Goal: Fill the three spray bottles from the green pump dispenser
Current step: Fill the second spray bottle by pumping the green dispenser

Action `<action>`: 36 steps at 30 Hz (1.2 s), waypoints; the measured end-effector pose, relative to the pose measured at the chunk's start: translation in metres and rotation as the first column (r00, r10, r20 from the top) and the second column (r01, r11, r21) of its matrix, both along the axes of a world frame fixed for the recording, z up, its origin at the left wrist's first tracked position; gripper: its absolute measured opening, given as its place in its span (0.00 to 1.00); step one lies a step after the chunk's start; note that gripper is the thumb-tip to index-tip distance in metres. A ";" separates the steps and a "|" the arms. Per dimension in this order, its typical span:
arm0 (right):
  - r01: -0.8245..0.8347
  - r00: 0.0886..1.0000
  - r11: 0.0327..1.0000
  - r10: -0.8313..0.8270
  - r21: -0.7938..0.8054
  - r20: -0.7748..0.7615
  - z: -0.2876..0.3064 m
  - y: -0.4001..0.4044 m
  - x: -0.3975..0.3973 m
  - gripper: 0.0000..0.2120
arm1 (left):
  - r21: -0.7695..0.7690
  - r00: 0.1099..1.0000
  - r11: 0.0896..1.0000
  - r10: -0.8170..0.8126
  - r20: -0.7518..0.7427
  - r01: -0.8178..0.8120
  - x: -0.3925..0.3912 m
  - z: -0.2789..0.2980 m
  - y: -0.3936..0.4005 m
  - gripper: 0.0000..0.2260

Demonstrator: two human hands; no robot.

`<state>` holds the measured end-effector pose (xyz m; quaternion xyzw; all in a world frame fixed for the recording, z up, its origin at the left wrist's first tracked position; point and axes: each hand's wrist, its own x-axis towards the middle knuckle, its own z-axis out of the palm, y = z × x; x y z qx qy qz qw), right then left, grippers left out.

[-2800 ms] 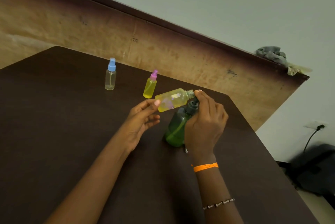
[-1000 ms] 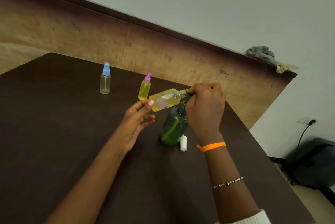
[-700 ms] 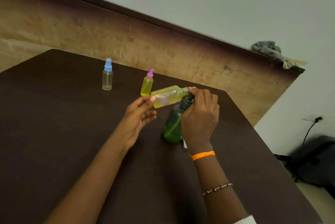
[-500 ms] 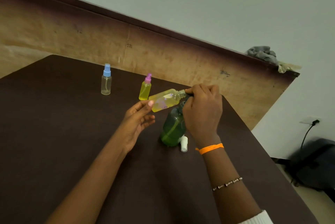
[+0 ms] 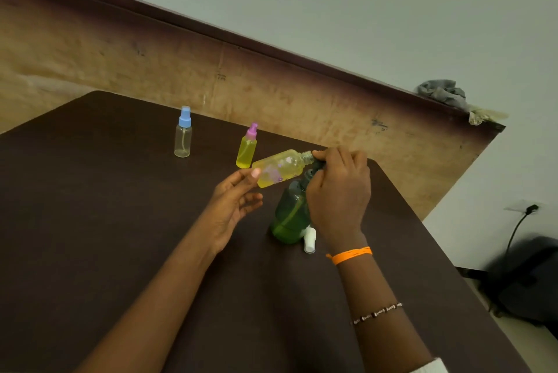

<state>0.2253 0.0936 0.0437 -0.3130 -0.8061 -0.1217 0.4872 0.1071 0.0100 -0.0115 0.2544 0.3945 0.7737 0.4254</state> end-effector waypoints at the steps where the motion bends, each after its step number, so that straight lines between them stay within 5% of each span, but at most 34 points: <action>1: -0.022 1.000 1.000 0.021 -0.008 -0.006 0.007 0.001 0.001 0.14 | 0.003 1.000 1.000 0.000 -0.002 0.000 0.000 0.000 0.000 0.15; 8: 0.007 0.993 1.000 -0.004 0.025 -0.115 -0.030 0.001 -0.003 0.18 | 0.007 1.000 1.000 -0.004 0.014 0.004 -0.003 -0.002 0.003 0.15; 16: -0.020 1.000 0.996 0.021 0.086 -0.006 0.012 0.008 0.001 0.16 | -0.001 1.000 1.000 -0.009 -0.001 0.009 -0.001 0.001 -0.002 0.15; 23: 0.008 0.988 1.000 -0.006 0.014 -0.151 -0.037 -0.003 -0.007 0.19 | 0.007 1.000 1.000 0.004 0.007 -0.004 -0.004 -0.001 0.002 0.14; 31: -0.005 0.999 1.000 0.006 0.020 -0.050 0.004 0.007 -0.002 0.15 | -0.005 1.000 1.000 -0.009 -0.004 0.009 -0.002 0.002 -0.001 0.15; 36: -0.020 0.989 1.000 0.018 -0.011 -0.148 -0.014 0.003 -0.006 0.16 | 0.001 1.000 1.000 0.000 -0.012 0.000 -0.003 0.000 0.001 0.15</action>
